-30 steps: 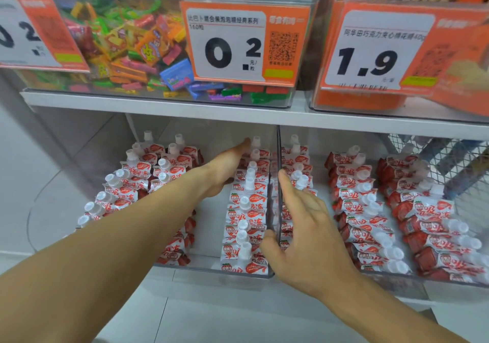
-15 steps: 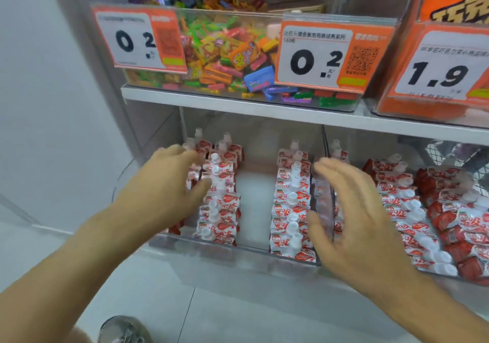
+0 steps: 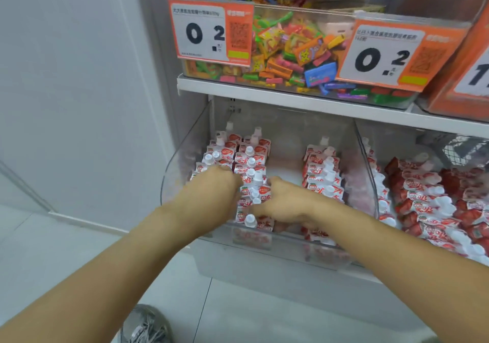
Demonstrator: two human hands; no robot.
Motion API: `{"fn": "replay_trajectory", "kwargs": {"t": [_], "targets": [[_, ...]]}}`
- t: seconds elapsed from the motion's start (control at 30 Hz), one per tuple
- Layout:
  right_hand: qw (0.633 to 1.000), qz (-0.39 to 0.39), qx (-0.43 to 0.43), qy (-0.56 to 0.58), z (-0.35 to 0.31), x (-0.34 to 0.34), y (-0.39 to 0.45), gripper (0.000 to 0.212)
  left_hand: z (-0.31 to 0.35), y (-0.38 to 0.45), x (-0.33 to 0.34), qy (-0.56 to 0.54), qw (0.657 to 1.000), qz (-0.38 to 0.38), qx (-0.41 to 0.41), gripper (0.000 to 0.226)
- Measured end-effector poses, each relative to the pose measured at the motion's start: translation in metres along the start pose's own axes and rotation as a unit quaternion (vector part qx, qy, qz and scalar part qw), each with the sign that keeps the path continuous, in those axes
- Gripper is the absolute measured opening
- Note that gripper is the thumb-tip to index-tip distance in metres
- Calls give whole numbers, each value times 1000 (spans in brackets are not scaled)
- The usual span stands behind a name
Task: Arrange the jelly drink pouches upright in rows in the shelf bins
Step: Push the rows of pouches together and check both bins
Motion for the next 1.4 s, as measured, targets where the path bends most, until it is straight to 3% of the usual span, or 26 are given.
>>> {"fn": "replay_trajectory", "kwargs": {"t": [0.03,0.1,0.17,0.23,0.33,0.4,0.47,0.53,0.63,0.83,0.93,0.97,1.03,1.1,1.17,1.2,1.3,1.4], "targets": [[999,2,28,39,6,0,0,40,1,3,2,-69,997,-24,-26,22],[994,0,73,81,15,2,0,61,-4,6,25,-166,971,-147,-92,27],[990,5,91,108,21,2,2,76,-3,3,49,-266,921,-258,-119,37],[987,-4,93,133,26,1,6,69,3,3,62,-407,849,-313,-124,36],[985,-41,80,145,28,2,1,55,17,6,63,-518,768,-359,-111,21],[983,-42,89,154,33,1,-1,45,23,6,62,-543,742,-375,-114,16],[978,-54,95,178,31,3,-5,52,22,5,63,-566,721,-381,-123,15],[966,-79,109,221,28,5,-7,58,24,4,63,-586,697,-392,-128,27],[948,-110,124,273,25,6,-12,21,28,6,64,-606,674,-396,-149,48],[888,-153,168,399,28,4,-15,20,19,7,66,-569,717,-356,-190,55],[903,-114,170,377,33,-2,-15,13,10,7,71,-483,770,-360,-210,62],[899,-102,160,396,35,-3,-12,19,9,8,71,-471,778,-355,-216,61],[891,-89,155,417,35,1,-13,38,12,10,69,-509,758,-343,-219,52],[893,-76,156,416,42,5,-6,32,16,9,65,-527,745,-344,-220,48],[906,-78,156,385,45,8,-2,71,15,8,64,-511,758,-343,-216,50],[914,-77,161,364,45,6,-4,80,14,7,62,-500,765,-344,-216,52],[940,-56,163,294,46,-9,-4,72,-1,10,68,-458,789,-319,-256,56],[966,19,106,233,32,-34,8,84,-6,19,66,-413,828,-272,-264,62]]}}
Point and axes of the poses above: each hand's wrist, its own y-axis towards the middle knuckle, its own x-axis out of the palm, z = x × y, the point moved 8 cm from there along y, towards the middle knuckle, and after that the axes turned 13 degrees about y, right-handed, at the moved point
